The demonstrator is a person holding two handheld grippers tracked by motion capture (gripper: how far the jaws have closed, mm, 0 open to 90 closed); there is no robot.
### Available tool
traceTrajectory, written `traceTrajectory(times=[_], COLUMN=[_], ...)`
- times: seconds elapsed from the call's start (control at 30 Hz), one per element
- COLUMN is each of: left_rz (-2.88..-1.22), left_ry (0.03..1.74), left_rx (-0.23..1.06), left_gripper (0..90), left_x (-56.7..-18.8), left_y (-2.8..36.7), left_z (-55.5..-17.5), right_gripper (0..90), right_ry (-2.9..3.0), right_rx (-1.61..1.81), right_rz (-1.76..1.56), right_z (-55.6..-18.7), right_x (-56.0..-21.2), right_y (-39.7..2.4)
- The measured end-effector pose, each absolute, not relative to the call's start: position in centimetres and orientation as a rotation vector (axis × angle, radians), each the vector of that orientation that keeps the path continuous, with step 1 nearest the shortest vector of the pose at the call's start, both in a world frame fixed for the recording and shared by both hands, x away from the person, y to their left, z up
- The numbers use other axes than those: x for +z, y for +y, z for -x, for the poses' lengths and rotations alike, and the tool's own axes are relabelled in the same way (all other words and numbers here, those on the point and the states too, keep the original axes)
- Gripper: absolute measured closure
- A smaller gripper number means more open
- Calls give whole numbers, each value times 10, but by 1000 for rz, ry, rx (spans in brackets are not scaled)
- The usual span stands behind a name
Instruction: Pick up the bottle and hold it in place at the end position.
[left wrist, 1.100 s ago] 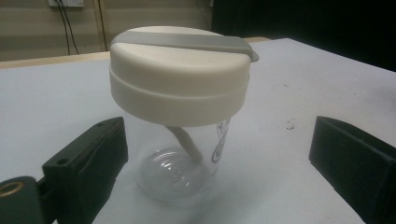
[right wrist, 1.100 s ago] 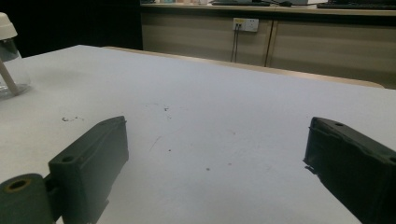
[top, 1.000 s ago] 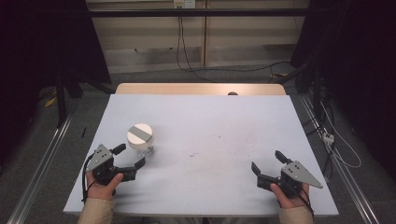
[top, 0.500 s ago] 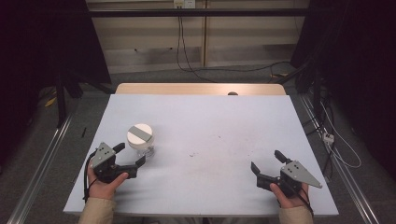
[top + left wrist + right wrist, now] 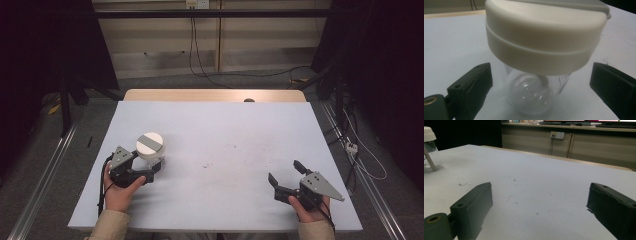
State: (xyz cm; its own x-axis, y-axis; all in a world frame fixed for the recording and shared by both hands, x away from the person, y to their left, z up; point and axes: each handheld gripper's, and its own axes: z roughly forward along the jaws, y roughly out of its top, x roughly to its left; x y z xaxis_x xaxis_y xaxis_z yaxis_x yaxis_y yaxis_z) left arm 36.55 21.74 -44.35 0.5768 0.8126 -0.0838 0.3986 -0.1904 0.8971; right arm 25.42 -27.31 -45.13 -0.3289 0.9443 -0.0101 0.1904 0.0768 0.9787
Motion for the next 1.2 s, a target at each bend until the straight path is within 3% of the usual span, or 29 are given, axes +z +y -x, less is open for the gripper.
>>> traceTrajectory(times=[0.73, 1.2], left_rz=[-1767, -1764], left_ry=[1009, 966], left_rx=[564, 624], left_gripper=[63, 177], left_x=[-452, -452], left_y=[198, 191], left_z=[-390, -396], right_gripper=[61, 62], right_ry=[1627, 1617], right_rx=[1314, 1314], right_rz=[-1145, -1146], right_z=[-255, -255], right_x=[-451, -450], right_y=[-274, -276])
